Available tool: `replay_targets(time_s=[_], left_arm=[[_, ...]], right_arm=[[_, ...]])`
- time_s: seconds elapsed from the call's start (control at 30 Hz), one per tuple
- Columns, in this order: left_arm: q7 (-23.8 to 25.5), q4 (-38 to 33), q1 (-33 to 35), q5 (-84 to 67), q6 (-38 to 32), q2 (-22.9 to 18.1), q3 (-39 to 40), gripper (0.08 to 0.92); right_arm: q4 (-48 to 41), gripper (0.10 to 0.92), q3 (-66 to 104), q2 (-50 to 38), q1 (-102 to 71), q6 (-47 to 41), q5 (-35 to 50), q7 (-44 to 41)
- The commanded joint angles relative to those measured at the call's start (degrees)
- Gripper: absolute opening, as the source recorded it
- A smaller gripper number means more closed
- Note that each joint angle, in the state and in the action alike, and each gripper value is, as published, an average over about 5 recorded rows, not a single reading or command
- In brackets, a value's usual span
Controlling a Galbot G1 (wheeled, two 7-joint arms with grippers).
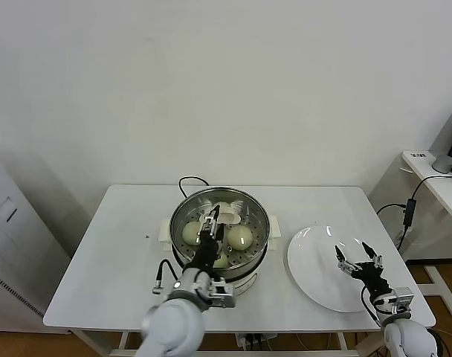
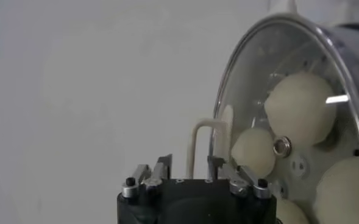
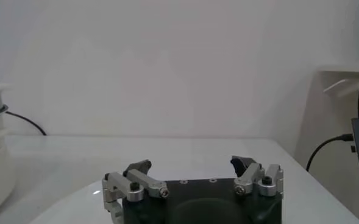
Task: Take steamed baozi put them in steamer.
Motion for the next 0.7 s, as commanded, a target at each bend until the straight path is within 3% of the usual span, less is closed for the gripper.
replay_targets(time_s=[0.03,0.17,0.27,0.47,0.7], left_arm=[[1.8,-13.4,-0.2,-67.7,-7.8,10.8,-12.1,0.673],[-12.3,-12.9,-0.8,-93.6,-3.2,9.3,-22.6,0.777],[-18.8,-10.0,0.3,-101.8,-1.2,8.7,-31.5,0.814],[-22.4,0.0,5.6,-101.8,-3.8,10.2,-40.3,0.823],[-21.2,12.8,8.1,-96.0,-9.3,10.8,-40.2,0.823]], right_arm=[[0.6,0.823,-0.6,0.5,-0.3,-1.0,0.5,-0.2],[1.9,0.823,-1.4,0.9,-0.7,-1.9,1.1,1.1],[3.2,0.823,-1.8,0.8,-0.9,-2.1,1.5,2.7],[5.1,0.823,-2.0,0.6,-1.4,-2.3,3.1,4.2],[6.4,0.823,-1.9,1.0,-1.3,-3.4,4.6,4.4]])
